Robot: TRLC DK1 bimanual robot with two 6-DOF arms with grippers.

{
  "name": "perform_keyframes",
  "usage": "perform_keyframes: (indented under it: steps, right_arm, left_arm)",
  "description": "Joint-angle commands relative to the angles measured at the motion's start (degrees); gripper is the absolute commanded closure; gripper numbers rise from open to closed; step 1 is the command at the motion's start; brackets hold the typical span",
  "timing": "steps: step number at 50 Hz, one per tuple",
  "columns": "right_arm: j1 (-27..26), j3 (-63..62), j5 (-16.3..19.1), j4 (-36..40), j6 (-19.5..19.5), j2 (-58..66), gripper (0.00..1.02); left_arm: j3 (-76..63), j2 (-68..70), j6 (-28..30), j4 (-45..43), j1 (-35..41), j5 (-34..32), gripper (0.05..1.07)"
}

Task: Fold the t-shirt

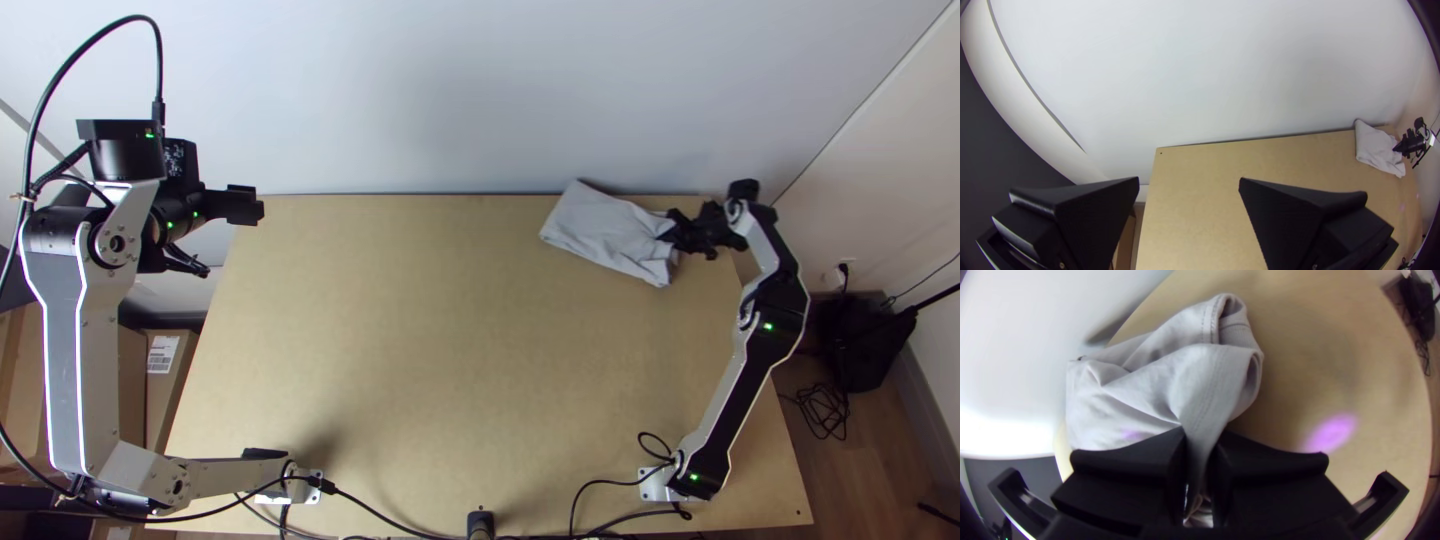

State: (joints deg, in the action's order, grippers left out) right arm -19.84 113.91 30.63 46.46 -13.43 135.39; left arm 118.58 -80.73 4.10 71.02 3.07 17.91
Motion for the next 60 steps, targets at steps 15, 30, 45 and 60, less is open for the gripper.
perform_keyframes:
  steps: [15,30,45,60]
  right_arm:
    - [-10.8,-2.3,-4.2,-0.1,5.5,-2.2,0.55]
    - [-13.3,-8.6,-16.7,-9.7,11.1,-15.2,0.03]
    - [-4.2,-29.7,-24.5,-32.2,23.2,-48.1,0.03]
    - [14.8,-38.8,-34.3,-44.4,30.4,-71.6,0.03]
  left_arm:
    - [-0.5,0.0,-0.3,-0.9,1.3,-1.5,0.11]
    - [0.0,2.2,-0.2,-1.5,1.4,-2.8,0.11]
    - [-0.7,5.4,-2.6,-7.9,1.2,-3.3,0.11]
    - [-22.6,20.9,2.8,-31.7,-0.1,-1.5,0.10]
